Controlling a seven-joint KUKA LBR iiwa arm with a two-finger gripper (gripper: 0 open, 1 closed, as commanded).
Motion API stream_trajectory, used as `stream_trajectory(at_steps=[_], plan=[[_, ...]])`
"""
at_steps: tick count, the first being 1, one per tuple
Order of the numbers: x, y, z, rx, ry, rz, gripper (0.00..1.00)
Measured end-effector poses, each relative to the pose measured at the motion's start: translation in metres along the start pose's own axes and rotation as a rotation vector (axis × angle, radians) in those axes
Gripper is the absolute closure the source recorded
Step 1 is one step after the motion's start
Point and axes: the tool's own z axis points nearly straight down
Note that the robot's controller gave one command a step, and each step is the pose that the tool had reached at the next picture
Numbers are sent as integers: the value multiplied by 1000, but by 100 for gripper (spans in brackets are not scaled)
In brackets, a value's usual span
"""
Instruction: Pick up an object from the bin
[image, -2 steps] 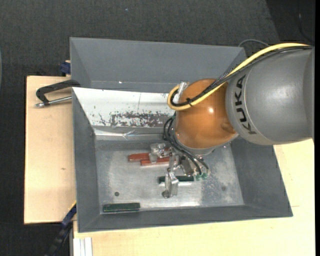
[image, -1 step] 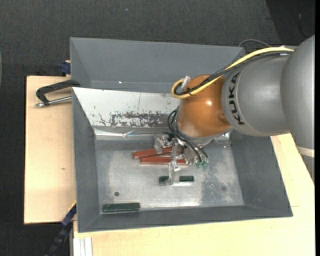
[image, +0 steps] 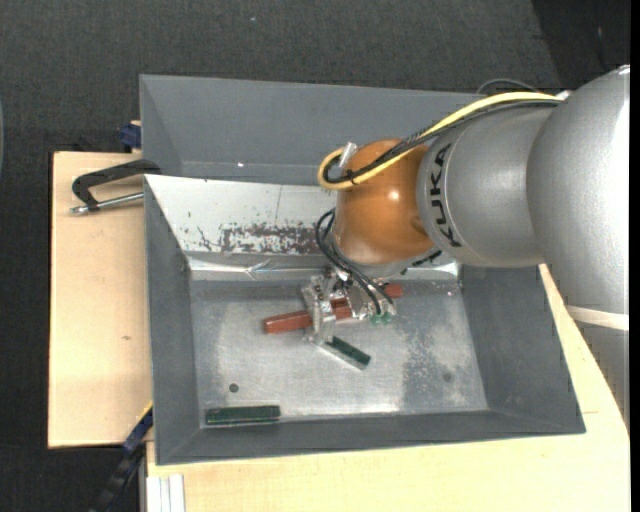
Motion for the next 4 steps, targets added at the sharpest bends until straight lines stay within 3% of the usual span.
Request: stream_trajectory(at_steps=[1,2,3,4], plan=[[0,0,0,0,0,1,100],[7,-26,-116,-4,11,-4,100],[7,-26,-116,-4,11,-4,0],[7,-26,-116,-4,11,-4,0]])
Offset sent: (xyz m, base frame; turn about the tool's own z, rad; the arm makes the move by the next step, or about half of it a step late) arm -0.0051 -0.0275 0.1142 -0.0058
